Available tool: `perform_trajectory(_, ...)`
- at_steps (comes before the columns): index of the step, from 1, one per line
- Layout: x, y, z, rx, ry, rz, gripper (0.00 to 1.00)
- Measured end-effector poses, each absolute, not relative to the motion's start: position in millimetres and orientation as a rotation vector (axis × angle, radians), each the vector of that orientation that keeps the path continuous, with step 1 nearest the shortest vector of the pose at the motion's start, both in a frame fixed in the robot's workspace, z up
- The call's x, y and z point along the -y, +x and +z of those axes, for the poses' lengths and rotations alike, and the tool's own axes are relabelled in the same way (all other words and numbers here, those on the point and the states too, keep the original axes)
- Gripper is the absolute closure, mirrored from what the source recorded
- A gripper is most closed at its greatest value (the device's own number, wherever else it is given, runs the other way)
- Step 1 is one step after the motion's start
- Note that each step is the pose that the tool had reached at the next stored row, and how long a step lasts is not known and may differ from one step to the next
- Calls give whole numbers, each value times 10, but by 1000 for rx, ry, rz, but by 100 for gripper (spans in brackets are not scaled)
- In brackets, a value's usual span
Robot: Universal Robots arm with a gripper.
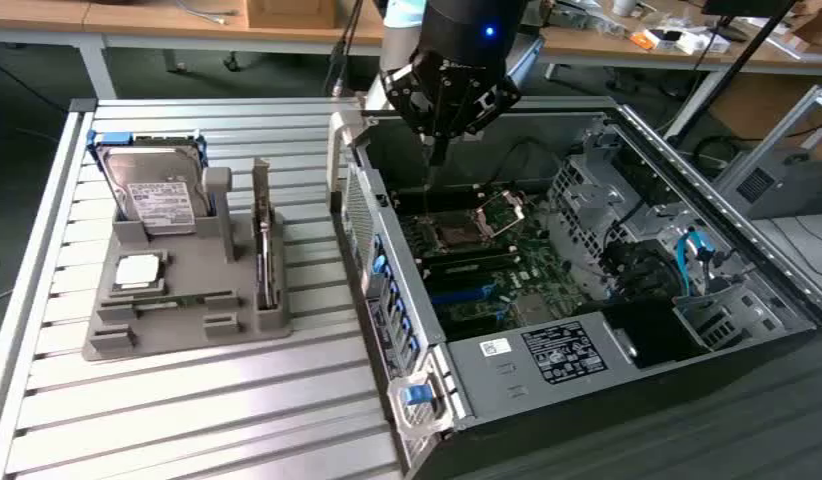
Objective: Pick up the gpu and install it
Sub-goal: 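Reach for the gpu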
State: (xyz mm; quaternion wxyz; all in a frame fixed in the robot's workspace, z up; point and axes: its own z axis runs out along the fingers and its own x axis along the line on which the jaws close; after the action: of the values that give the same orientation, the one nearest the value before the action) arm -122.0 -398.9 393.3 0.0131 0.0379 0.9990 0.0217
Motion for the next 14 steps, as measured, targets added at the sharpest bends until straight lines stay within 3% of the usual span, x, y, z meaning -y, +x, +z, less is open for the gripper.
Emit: perform_trajectory(14,3989,-1298,3933,-3112,118,68,89)
